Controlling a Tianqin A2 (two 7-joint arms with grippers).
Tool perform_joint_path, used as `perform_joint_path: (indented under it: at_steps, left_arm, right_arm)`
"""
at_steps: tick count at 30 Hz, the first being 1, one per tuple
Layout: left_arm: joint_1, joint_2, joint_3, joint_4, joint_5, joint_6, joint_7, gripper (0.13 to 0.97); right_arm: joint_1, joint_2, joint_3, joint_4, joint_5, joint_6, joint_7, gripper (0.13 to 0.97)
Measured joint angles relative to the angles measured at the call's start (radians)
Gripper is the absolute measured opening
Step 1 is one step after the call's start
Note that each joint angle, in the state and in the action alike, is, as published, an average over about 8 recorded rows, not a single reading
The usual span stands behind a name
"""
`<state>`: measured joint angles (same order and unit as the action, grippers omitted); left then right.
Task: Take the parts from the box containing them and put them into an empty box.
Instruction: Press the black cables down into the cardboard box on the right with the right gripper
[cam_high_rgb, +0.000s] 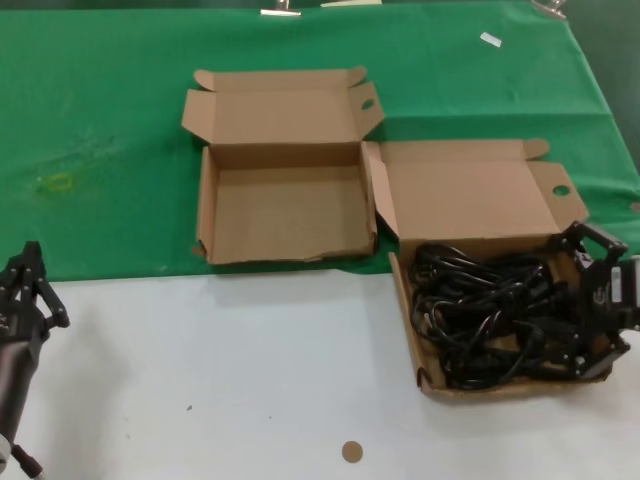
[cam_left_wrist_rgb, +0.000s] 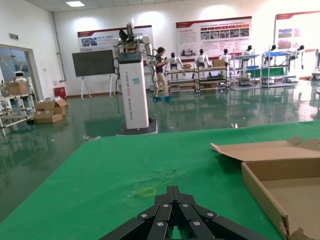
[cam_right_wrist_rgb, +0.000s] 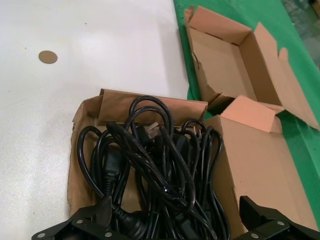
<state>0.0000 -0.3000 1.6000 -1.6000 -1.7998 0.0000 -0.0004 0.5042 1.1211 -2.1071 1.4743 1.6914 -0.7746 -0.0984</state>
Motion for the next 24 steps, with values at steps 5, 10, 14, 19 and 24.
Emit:
perform_joint_path:
  at_steps: [5,10,14,19,24]
  left_arm:
    - [0.0,0.0,0.0,0.0,0.0,0.0,0.0,0.144]
    - [0.0,0.0,0.0,0.0,0.0,0.0,0.0,0.144]
    - [0.0,0.0,0.0,0.0,0.0,0.0,0.0,0.144]
    - [0.0,0.0,0.0,0.0,0.0,0.0,0.0,0.144]
    - [0.0,0.0,0.0,0.0,0.0,0.0,0.0,0.144]
  right_arm:
    - [0.021,-0.047,0.022,-0.029,-0.05,-0.049,-0.009,0.906]
    - [0.035,-0.088,0.038,-0.053,-0.092,-0.082,-0.017,0.863]
    - [0.043,-0.115,0.048,-0.068,-0.122,-0.103,-0.023,0.784]
    - [0.046,-0.142,0.06,-0.077,-0.149,-0.126,-0.026,0.706]
    - [0.045,-0.162,0.069,-0.081,-0.169,-0.146,-0.028,0.567]
